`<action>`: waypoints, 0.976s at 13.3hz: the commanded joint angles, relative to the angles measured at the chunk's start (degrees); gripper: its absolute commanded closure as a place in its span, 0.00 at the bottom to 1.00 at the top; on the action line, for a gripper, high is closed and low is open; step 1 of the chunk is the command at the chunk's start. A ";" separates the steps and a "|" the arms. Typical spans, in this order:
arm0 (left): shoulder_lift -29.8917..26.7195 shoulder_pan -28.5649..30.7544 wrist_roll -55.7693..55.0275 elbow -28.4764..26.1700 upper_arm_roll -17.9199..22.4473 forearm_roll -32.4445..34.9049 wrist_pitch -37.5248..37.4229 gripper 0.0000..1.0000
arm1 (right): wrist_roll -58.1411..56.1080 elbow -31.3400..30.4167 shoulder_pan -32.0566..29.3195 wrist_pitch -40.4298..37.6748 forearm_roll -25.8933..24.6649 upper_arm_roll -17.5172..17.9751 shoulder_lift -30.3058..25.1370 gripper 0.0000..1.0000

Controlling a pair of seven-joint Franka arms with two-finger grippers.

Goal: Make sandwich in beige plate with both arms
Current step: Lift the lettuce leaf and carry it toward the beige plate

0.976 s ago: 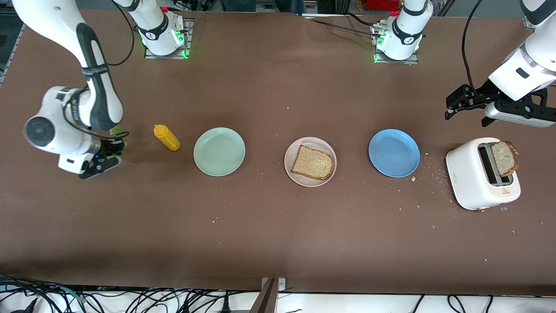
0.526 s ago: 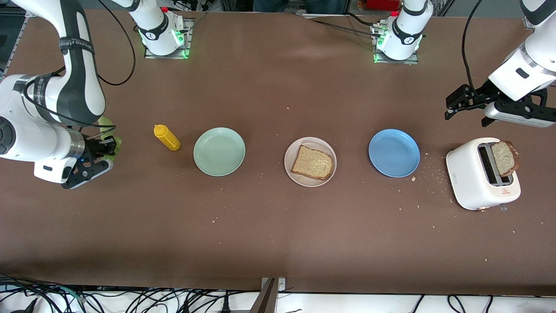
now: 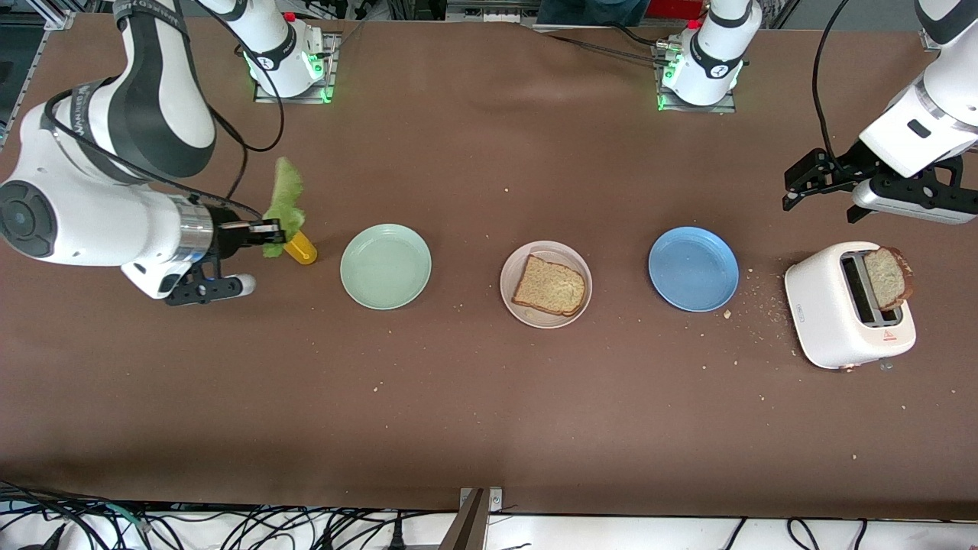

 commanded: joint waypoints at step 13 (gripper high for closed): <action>0.15 0.47 1.26 0.72 0.04 -1.74 -0.82 0.00 | 59.65 6.83 15.34 27.17 10.82 7.16 17.75 1.00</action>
